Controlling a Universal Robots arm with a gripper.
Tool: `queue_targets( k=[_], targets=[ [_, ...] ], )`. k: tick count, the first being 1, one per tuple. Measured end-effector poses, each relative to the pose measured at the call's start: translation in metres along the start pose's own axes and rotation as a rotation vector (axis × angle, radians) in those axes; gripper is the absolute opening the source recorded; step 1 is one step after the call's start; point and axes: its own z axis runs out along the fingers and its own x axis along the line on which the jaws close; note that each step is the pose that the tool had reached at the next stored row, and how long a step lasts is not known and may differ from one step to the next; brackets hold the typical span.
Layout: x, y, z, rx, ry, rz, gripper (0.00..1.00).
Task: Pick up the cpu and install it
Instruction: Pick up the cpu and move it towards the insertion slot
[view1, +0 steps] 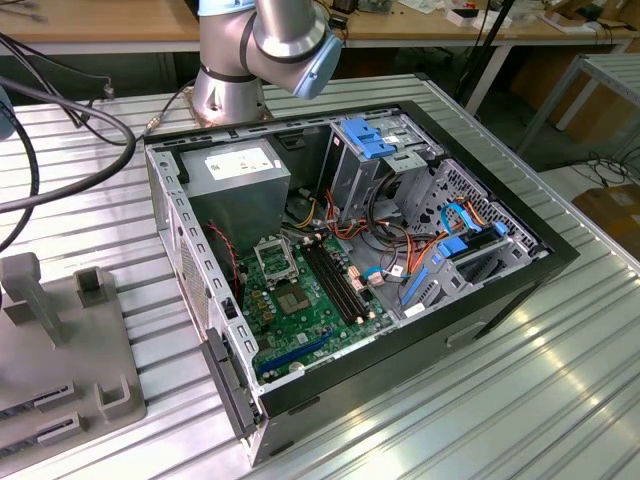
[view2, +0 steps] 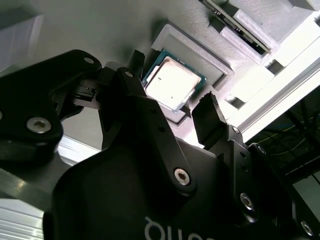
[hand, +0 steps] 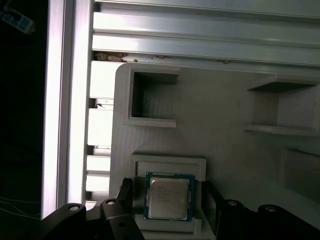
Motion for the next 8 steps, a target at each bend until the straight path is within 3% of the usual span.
queue_targets(
  k=[7, 8],
  targets=[
    [0.0, 0.0, 0.0005, 0.0, 0.0, 0.0, 0.65],
    [0.0, 0.0, 0.0005, 0.0, 0.0, 0.0, 0.57]
  ],
)
